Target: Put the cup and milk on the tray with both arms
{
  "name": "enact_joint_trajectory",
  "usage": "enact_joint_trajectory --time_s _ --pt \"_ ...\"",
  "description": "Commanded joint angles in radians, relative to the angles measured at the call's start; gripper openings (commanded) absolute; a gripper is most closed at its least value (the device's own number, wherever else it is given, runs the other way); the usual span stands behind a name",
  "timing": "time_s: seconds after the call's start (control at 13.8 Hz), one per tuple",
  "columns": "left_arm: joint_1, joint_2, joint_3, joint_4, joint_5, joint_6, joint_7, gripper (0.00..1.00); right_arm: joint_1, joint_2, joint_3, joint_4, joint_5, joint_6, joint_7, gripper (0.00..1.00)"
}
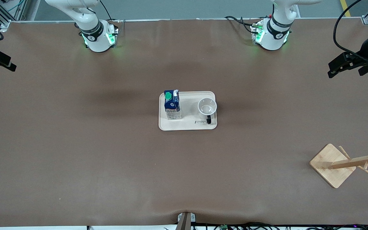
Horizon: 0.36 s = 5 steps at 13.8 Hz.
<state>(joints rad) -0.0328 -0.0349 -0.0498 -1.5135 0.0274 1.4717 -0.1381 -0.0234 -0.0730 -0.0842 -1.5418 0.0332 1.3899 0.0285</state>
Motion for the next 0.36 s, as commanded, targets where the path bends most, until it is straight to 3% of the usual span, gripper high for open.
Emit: enact_joint_trajectory --time_s 0.0,0.29 --pt "0.005 -0.002 -0.002 0.013 0.009 -0.005 0.005 1.0 -0.001 -0.025 -0.002 -0.027 0.011 0.006 0.002 1.0" --pt "0.004 -0.003 -0.002 0.024 0.009 -0.01 0.003 1.0 -0.001 -0.027 -0.002 -0.027 0.011 0.006 0.001 1.0"
